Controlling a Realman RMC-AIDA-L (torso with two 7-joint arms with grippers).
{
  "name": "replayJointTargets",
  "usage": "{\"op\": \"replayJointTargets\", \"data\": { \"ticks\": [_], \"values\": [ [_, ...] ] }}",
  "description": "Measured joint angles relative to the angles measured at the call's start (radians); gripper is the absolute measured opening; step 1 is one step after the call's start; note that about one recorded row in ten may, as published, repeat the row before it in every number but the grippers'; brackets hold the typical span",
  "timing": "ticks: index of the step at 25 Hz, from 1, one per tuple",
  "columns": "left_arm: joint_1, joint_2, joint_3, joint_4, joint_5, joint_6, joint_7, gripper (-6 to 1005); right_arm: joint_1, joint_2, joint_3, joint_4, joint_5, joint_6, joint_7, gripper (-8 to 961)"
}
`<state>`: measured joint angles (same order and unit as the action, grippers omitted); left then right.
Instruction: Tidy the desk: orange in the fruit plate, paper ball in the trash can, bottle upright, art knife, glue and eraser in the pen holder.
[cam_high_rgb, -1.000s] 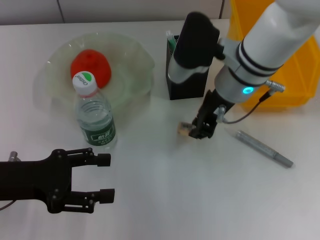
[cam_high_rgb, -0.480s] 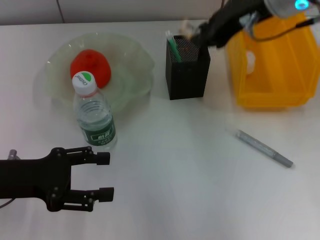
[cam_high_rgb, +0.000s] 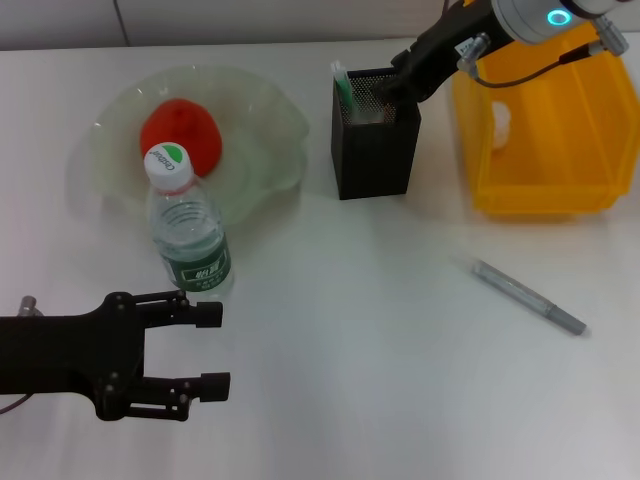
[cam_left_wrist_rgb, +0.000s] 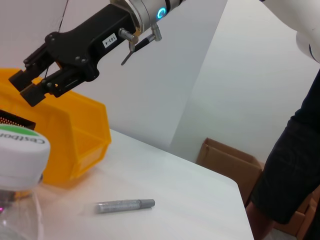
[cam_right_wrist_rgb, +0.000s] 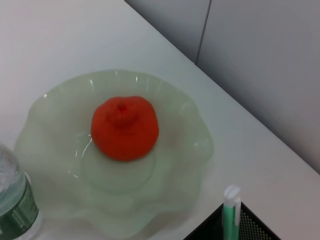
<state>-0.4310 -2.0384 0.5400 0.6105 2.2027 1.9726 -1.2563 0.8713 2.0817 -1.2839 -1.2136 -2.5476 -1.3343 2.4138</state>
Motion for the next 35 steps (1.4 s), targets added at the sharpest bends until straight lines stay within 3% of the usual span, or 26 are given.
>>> {"op": "replayJointTargets", "data": {
  "ticks": [5, 10, 12, 25, 35],
  "values": [
    [0.002, 0.000, 0.000, 0.000, 0.000, 0.000, 0.000, 838, -0.018, 0.000, -0.002, -0.059, 0.000, -0.056, 0.002, 416],
    [0.007, 0.002, 0.000, 0.000, 0.000, 0.000, 0.000, 838, -0.067, 0.000, -0.002, -0.197, -0.008, -0.284, 0.009, 506],
    [0.007, 0.003, 0.000, 0.000, 0.000, -0.002, 0.000, 838, -0.093, 0.002, -0.027, -0.193, -0.041, -0.360, 0.011, 505],
    [-0.004, -0.004, 0.000, 0.000, 0.000, -0.007, 0.000, 838, -0.179, 0.005, -0.163, -0.063, -0.139, -0.306, 0.051, 500],
    [-0.010, -0.005, 0.001, 0.000, 0.000, -0.008, -0.006, 838, -0.171, 0.003, -0.182, 0.066, -0.142, -0.176, 0.048, 445]
  ]
}}
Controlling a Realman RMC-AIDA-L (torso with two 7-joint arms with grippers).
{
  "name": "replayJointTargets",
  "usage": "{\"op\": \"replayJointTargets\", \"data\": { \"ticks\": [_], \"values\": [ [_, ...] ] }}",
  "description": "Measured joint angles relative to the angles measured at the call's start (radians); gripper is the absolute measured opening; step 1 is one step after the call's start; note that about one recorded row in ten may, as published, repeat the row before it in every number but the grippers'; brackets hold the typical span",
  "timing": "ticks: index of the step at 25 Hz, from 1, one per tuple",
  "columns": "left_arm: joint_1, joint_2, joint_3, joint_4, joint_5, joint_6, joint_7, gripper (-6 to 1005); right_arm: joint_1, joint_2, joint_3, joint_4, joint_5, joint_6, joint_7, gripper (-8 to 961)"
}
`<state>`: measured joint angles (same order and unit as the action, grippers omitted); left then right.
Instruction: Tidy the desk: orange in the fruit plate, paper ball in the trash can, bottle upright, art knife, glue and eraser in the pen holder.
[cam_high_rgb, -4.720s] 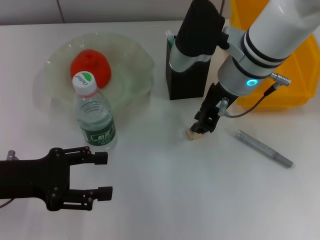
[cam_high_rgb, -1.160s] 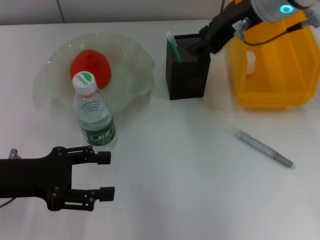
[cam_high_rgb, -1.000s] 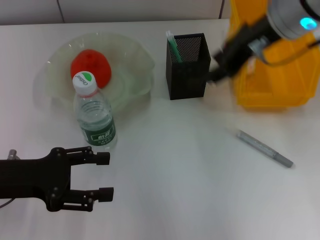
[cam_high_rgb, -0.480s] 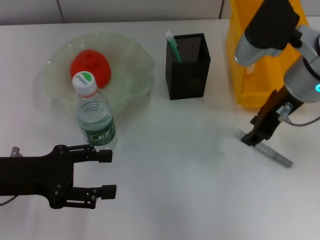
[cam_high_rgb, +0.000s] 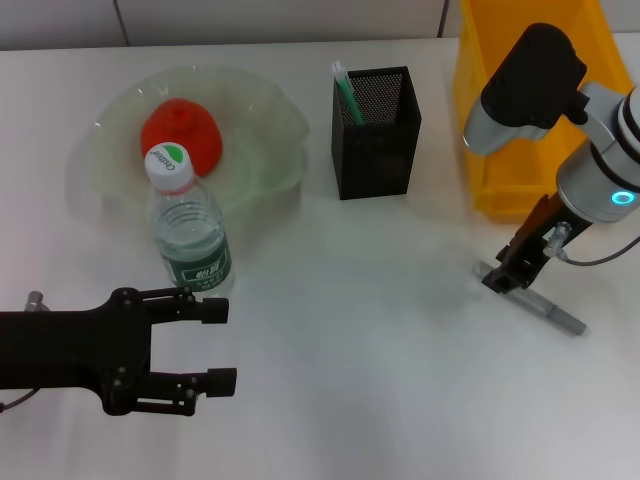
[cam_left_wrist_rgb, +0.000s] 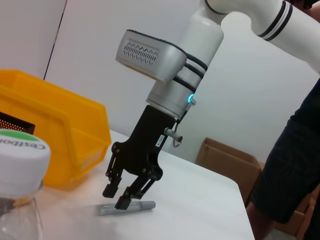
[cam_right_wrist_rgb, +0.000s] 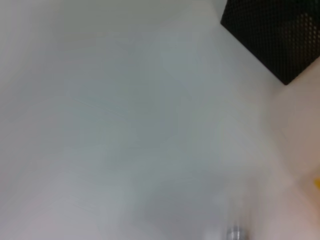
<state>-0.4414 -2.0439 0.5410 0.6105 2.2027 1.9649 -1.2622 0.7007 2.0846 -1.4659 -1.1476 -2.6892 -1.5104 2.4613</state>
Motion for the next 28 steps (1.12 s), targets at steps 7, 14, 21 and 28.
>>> {"op": "replayJointTargets", "data": {
  "ticks": [7, 14, 21, 28],
  "values": [
    [-0.003, -0.001, -0.001, 0.000, 0.000, 0.000, -0.006, 838, 0.013, 0.002, -0.033, 0.064, 0.000, 0.051, -0.001, 313],
    [-0.005, -0.001, -0.001, 0.000, 0.000, 0.000, -0.006, 838, 0.014, 0.002, -0.052, 0.071, 0.002, 0.059, -0.001, 243],
    [-0.005, -0.001, -0.001, 0.000, 0.000, 0.000, -0.006, 838, -0.010, 0.002, -0.043, -0.009, 0.012, 0.030, -0.002, 173],
    [-0.002, 0.000, -0.001, 0.000, 0.000, 0.001, -0.006, 838, -0.146, 0.002, 0.209, -0.343, 0.362, -0.049, -0.103, 143]
  ]
}}
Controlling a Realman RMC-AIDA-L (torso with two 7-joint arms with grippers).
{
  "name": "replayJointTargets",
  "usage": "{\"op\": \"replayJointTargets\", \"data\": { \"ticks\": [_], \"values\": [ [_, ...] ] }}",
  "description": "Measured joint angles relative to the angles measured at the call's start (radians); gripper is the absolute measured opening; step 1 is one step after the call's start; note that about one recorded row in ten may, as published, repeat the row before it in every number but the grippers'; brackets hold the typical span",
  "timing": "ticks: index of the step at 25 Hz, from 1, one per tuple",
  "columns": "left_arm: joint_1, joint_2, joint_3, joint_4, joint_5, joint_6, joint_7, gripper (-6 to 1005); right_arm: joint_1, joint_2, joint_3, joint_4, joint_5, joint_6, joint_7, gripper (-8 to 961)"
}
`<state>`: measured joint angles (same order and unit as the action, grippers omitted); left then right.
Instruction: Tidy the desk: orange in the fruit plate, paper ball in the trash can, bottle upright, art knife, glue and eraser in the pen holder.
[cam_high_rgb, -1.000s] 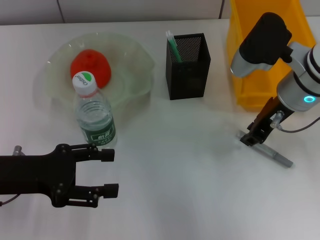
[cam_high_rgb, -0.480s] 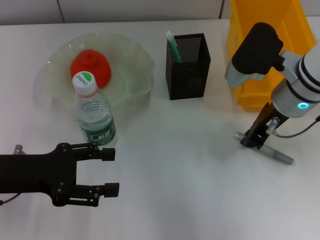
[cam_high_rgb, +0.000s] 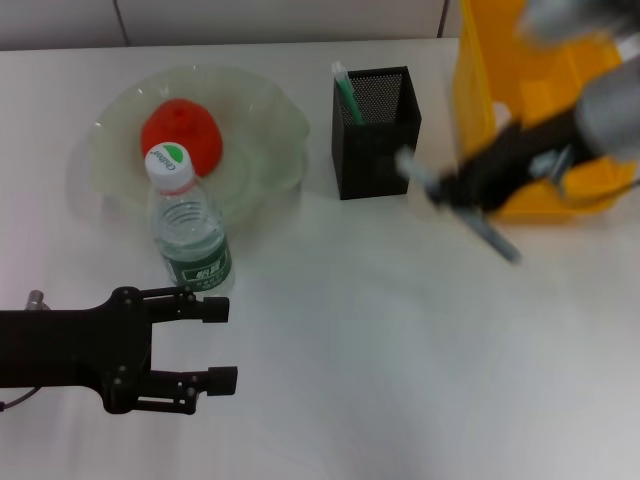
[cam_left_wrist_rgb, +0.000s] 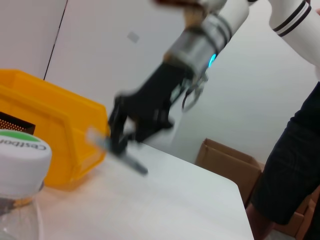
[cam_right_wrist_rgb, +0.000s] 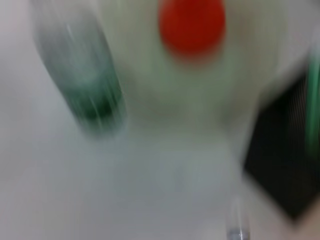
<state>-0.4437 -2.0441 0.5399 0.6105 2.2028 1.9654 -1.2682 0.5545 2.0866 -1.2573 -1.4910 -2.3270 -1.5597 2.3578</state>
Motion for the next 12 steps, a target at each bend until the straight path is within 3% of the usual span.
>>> {"op": "replayJointTargets", "data": {
  "ticks": [3, 4, 5, 8, 9, 10, 12],
  "values": [
    [0.002, -0.001, 0.000, 0.000, 0.000, 0.003, 0.005, 838, -0.048, -0.003, 0.166, 0.038, 0.300, 0.056, -0.113, 140],
    [0.004, -0.002, 0.001, 0.000, 0.000, 0.005, 0.006, 838, -0.048, -0.007, 0.264, 0.172, 0.477, 0.094, -0.227, 139],
    [0.004, -0.003, 0.001, 0.000, -0.001, 0.005, 0.007, 838, -0.048, -0.007, 0.264, 0.172, 0.477, 0.094, -0.227, 139],
    [0.005, -0.008, 0.005, 0.000, -0.002, 0.006, 0.008, 838, -0.005, -0.008, 0.388, 0.479, 0.662, 0.122, -0.426, 144],
    [0.005, -0.009, 0.006, 0.000, -0.002, 0.006, 0.008, 838, 0.028, -0.005, 0.443, 0.689, 0.767, 0.156, -0.610, 151],
    [0.005, -0.009, 0.006, 0.000, -0.002, 0.006, 0.008, 838, 0.028, -0.005, 0.443, 0.689, 0.767, 0.156, -0.610, 157],
    [0.005, -0.009, 0.006, 0.000, -0.002, 0.006, 0.008, 839, 0.052, -0.002, 0.450, 0.858, 0.875, 0.205, -0.803, 171]
  ]
}}
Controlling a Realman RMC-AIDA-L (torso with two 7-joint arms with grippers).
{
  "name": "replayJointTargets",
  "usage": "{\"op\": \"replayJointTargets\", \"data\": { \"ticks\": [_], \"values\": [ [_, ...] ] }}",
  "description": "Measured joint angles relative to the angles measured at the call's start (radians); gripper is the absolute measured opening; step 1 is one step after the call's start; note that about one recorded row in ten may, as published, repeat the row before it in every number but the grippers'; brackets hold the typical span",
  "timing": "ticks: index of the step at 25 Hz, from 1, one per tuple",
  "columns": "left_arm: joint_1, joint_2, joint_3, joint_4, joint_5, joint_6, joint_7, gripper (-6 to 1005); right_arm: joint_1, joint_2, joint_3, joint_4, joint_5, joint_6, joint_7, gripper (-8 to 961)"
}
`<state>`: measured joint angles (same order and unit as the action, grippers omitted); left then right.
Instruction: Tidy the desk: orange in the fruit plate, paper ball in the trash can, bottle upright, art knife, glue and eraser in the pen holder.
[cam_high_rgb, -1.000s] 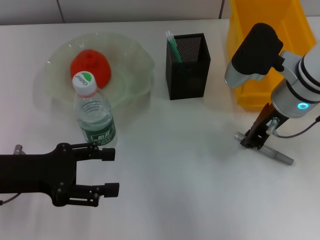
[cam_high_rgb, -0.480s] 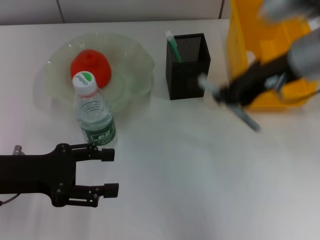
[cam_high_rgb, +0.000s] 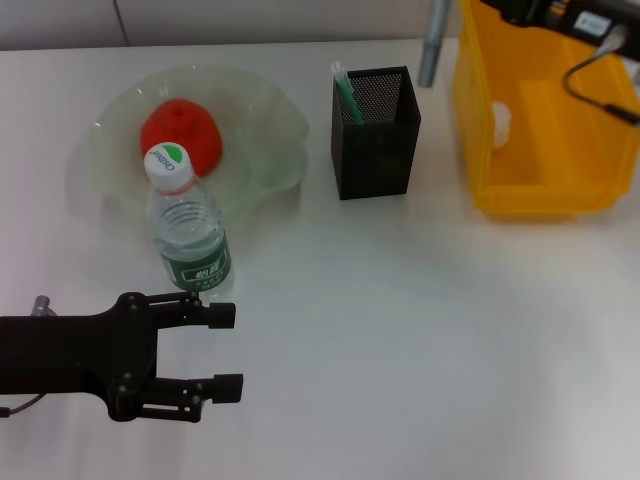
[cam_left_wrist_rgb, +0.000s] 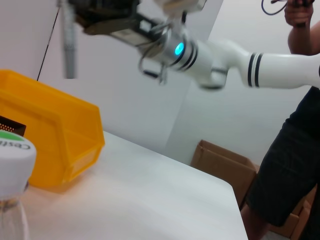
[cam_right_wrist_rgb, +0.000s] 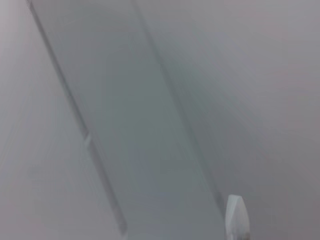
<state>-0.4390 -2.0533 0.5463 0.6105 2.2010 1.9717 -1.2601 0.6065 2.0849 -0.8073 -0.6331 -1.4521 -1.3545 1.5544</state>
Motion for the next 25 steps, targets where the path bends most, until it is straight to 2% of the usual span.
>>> {"op": "replayJointTargets", "data": {
  "ticks": [1, 2, 3, 5, 7, 10, 17, 19, 20, 21, 22, 23, 24, 25],
  "values": [
    [0.000, 0.000, 0.000, 0.000, 0.000, 0.000, 0.000, 839, 0.011, 0.001, -0.003, 0.065, 0.050, 0.021, -0.083, 178],
    [0.000, 0.000, 0.000, 0.000, 0.000, 0.000, 0.001, 839, 0.043, 0.002, -0.011, 0.194, 0.143, 0.054, -0.256, 185],
    [0.001, 0.000, 0.000, 0.000, 0.000, -0.001, 0.001, 839, 0.043, 0.002, -0.011, 0.194, 0.143, 0.054, -0.256, 191],
    [0.003, 0.000, -0.001, 0.000, 0.000, -0.002, 0.002, 839, 0.090, 0.003, -0.019, 0.304, 0.191, 0.119, -0.395, 205],
    [0.003, -0.001, -0.001, 0.000, 0.000, -0.003, 0.002, 839, 0.106, 0.003, -0.031, 0.322, 0.191, 0.154, -0.415, 219],
    [0.008, -0.001, -0.006, 0.000, 0.000, -0.003, 0.007, 839, 0.143, 0.004, -0.134, 0.353, 0.194, 0.267, -0.425, 239],
    [0.010, 0.005, -0.025, 0.000, -0.020, 0.004, 0.011, 839, 0.139, 0.004, -0.206, 0.344, 0.194, 0.289, -0.402, 287],
    [0.011, 0.007, -0.026, 0.000, -0.028, 0.006, 0.011, 839, 0.125, 0.004, -0.228, 0.327, 0.193, 0.276, -0.384, 300],
    [0.012, 0.009, -0.026, 0.000, -0.034, 0.008, 0.010, 839, 0.085, 0.001, -0.240, 0.282, 0.192, 0.225, -0.344, 307],
    [0.012, 0.012, -0.026, 0.000, -0.039, 0.011, 0.008, 839, 0.085, 0.001, -0.240, 0.282, 0.192, 0.225, -0.344, 353],
    [0.014, 0.016, -0.026, 0.000, -0.047, 0.016, 0.006, 839, 0.023, -0.003, -0.245, 0.203, 0.192, 0.127, -0.301, 399],
    [0.021, 0.027, -0.027, 0.000, -0.068, 0.028, 0.001, 839, 0.023, -0.003, -0.245, 0.203, 0.192, 0.127, -0.301, 445],
    [0.021, 0.027, -0.027, 0.000, -0.068, 0.028, 0.001, 839, -0.021, -0.005, -0.245, 0.155, 0.189, 0.044, -0.285, 491],
    [0.029, 0.038, -0.025, 0.000, -0.089, 0.037, -0.004, 839, -0.097, -0.008, -0.245, 0.062, 0.167, -0.107, -0.275, 537]
  ]
}}
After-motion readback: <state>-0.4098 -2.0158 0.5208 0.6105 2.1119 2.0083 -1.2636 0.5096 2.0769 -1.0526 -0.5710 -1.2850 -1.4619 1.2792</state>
